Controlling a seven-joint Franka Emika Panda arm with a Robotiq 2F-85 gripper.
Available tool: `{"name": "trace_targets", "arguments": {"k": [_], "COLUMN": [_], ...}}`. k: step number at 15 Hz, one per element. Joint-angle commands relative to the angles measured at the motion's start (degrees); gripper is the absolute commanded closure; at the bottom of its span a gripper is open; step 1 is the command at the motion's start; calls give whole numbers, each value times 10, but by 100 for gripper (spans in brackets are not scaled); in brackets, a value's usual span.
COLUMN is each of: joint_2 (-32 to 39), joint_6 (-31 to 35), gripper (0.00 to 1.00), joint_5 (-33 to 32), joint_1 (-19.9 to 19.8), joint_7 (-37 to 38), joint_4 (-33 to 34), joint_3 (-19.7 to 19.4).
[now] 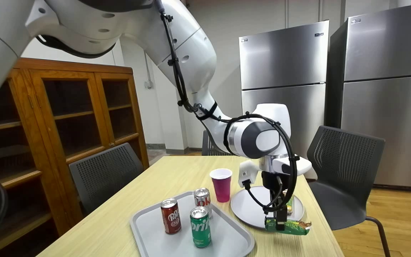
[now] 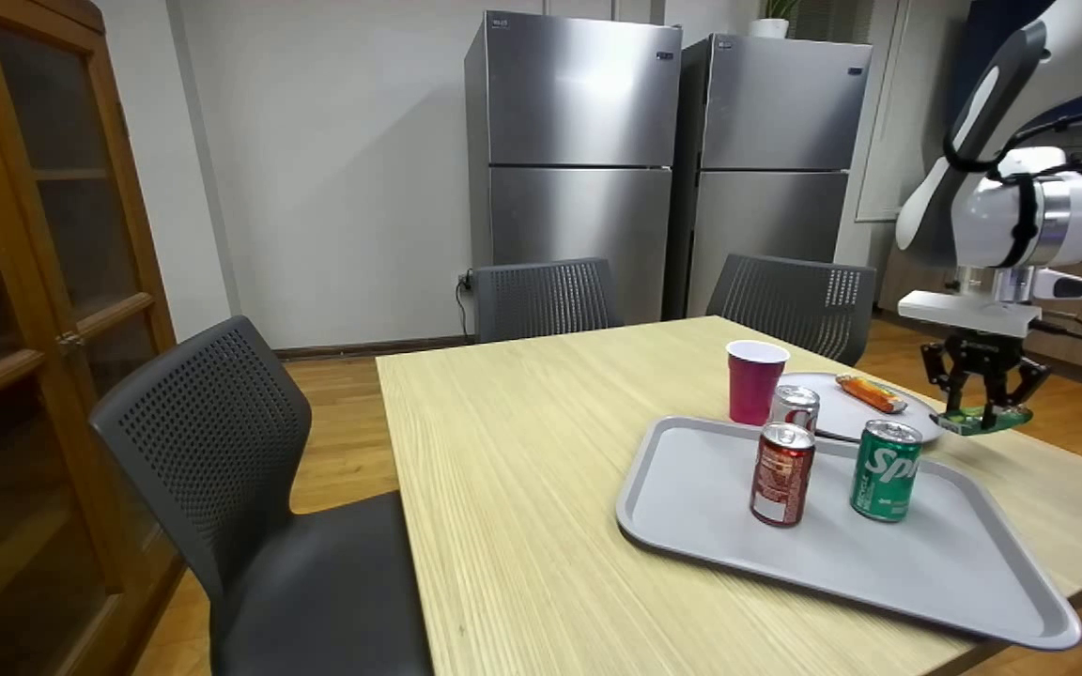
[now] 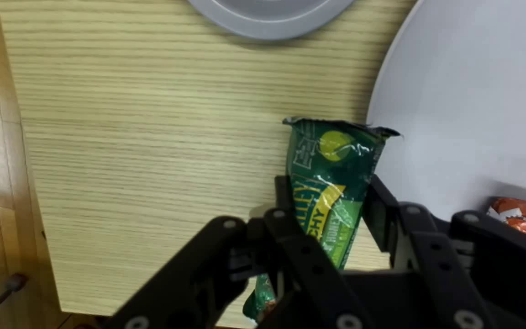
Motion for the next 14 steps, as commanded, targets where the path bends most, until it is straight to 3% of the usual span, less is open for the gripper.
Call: {"name": "trace_targets", "arguments": {"k": [1,14], "joint_2": [-18,12], "joint_6": [26,50], "gripper": [84,84], "joint_5": [-2,-1], "joint_1": [-5,0], "joint_7": [-15,-6], "joint_4": [-31,-44], "joint_3": [3,-3]}}
